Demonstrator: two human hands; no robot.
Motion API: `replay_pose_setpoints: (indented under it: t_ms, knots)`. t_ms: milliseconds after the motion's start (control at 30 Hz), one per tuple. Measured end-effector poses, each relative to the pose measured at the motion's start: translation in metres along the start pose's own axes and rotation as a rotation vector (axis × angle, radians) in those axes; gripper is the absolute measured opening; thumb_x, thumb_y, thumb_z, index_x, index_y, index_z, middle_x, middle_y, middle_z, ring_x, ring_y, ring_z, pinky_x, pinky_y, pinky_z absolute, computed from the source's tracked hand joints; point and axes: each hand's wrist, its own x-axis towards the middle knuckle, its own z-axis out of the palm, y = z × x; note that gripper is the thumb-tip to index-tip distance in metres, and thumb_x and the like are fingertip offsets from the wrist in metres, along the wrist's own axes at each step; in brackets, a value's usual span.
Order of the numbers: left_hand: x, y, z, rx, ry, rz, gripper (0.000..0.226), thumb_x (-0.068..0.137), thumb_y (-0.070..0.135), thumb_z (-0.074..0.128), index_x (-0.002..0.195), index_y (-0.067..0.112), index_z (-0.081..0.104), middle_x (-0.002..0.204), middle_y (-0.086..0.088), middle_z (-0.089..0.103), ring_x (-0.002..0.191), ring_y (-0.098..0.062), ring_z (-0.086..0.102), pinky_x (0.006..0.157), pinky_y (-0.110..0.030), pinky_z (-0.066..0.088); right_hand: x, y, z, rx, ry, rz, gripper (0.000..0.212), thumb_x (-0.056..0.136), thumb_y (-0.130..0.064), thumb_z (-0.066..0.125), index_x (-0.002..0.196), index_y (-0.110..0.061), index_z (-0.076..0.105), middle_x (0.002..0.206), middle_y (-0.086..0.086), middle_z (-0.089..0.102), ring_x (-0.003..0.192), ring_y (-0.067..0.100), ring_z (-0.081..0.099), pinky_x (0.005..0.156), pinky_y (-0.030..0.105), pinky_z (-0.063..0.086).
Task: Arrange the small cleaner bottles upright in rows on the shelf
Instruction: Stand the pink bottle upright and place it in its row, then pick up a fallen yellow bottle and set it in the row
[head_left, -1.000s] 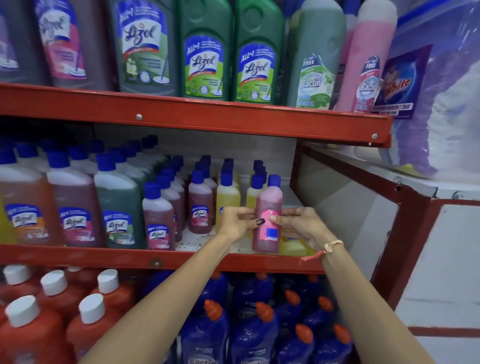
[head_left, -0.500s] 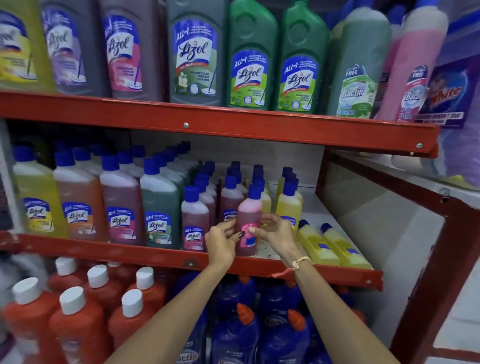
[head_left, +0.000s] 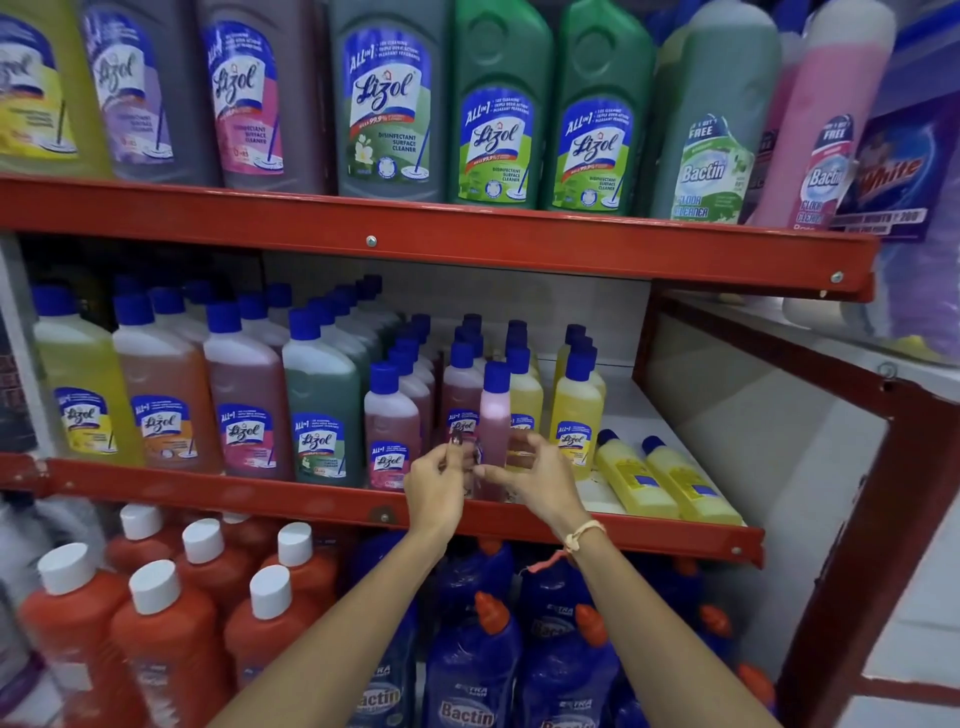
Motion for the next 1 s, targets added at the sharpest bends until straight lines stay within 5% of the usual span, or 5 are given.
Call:
replay_pose_setpoints:
  t_ms: [133,400,600,767,1000]
  knots:
    - [0.001,0.002,-0.003,0.084,0.060,-0.029,0.036,0.096,0.025,0.038,0.106,0.011,0.069,0.091,-0.002,0.069,0.093,-0.020,0.064,0.088,-0.035,0.050,0.005,-0.002,0.002,0.005,-0.051,0.005,0.048,0.076,-0.014,0.076,0.122,-0.011,0.062,0.101,-0.004,0.065,0.079,0.004,0.061,0.060,0.000,0.045]
    - [0.002,0.003,-0.003,0.090,0.138,-0.089,0.046,0.095,0.034,0.034,0.101,0.007,0.069,0.102,-0.015,0.071,0.099,-0.031,0.062,0.096,-0.045,0.047,0.027,0.000,0.015,0.164,-0.195,0.086,0.066,0.071,-0.004,0.079,0.131,-0.006,0.051,0.125,0.011,0.064,0.116,0.024,0.061,0.098,0.042,0.051]
    - [0.003,0.006,-0.001,0.158,0.151,-0.074,0.043,0.096,0.027,0.032,0.097,-0.001,0.066,0.093,-0.013,0.063,0.089,-0.025,0.055,0.081,-0.032,0.041,0.032,0.001,0.025,0.100,-0.150,0.055,0.062,0.073,-0.009,0.079,0.129,-0.006,0.052,0.113,0.008,0.065,0.104,0.021,0.062,0.074,0.022,0.053]
    - [-0.007,0.001,0.005,0.224,0.128,0.006,0.039,0.096,0.022,0.035,0.127,0.007,0.054,0.128,-0.015,0.060,0.121,-0.030,0.053,0.105,-0.039,0.040,0.025,0.000,0.019,0.033,-0.105,0.049,0.072,0.069,-0.012,0.082,0.133,-0.005,0.051,0.120,0.009,0.065,0.101,0.013,0.060,0.074,0.010,0.047]
    - [-0.035,0.005,0.051,0.218,0.092,0.227,0.022,0.090,0.009,0.044,0.106,0.013,0.059,0.106,0.001,0.056,0.097,-0.017,0.056,0.080,-0.019,0.038,0.021,0.012,-0.053,-0.197,0.193,0.091,0.007,0.079,-0.014,0.072,0.075,-0.019,0.074,0.076,0.005,0.075,0.074,0.020,0.070,0.076,0.035,0.057]
